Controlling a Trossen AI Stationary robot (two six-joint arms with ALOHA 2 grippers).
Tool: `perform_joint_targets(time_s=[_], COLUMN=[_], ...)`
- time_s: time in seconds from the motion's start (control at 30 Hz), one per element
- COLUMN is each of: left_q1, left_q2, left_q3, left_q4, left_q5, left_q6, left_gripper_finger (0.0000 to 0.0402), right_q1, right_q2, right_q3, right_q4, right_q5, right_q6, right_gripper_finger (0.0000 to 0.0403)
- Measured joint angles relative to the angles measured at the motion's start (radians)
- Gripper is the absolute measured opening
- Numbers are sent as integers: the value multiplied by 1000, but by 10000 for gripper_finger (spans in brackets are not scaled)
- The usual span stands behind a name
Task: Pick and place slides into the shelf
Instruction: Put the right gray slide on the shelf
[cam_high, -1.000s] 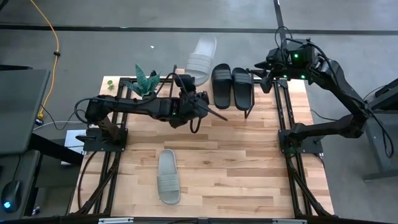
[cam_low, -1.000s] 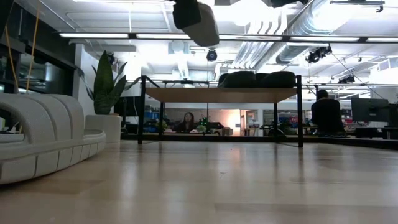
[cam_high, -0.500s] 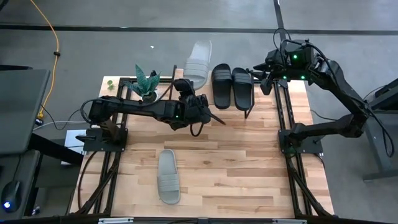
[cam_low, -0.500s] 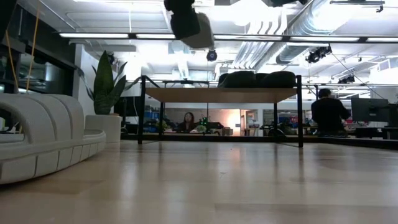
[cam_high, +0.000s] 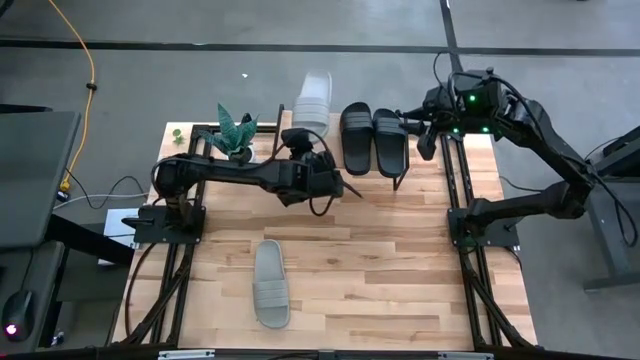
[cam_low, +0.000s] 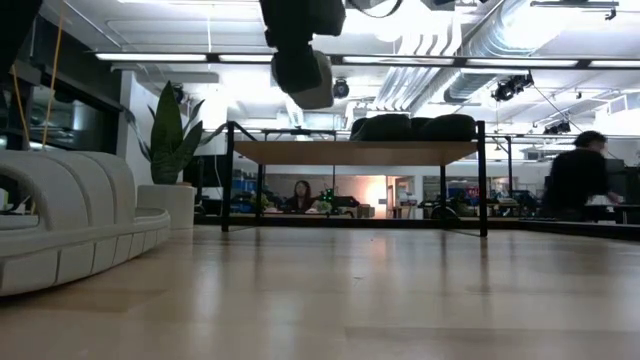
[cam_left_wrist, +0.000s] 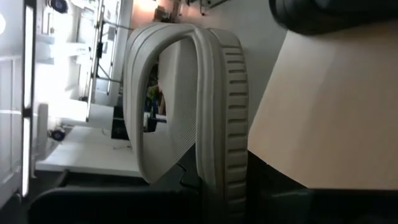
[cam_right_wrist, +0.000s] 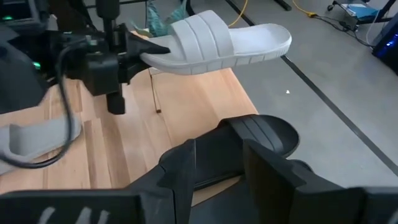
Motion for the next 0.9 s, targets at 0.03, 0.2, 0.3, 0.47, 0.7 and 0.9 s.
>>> perform_joint_targets(time_s=[0.03,0.2,0.3,0.47,0.7,0.9], left_q1=[0,-2,-2,-2,-2,-2], left_q2=[0,0,13,36,84,113], left_q3=[0,0,1,2,-1,2], left_q4=[-16,-59,-65,-94,-132,-113], left_q5=[2,17,27,38,39,43], left_q6=[-24,-91,-117,-169,-212,-232], left_gripper_finger=[33,33,33,33,33,33], right_q1=[3,8,8,8,8,20], right_q2=[0,0,0,0,0,0], right_q3=[0,0,0,0,0,0], right_q4=[0,0,0,-2,-6,-11], right_q5=[0,15,15,15,11,6], right_q6=[0,0,0,0,1,4], right_gripper_finger=[126,126,126,126,126,126])
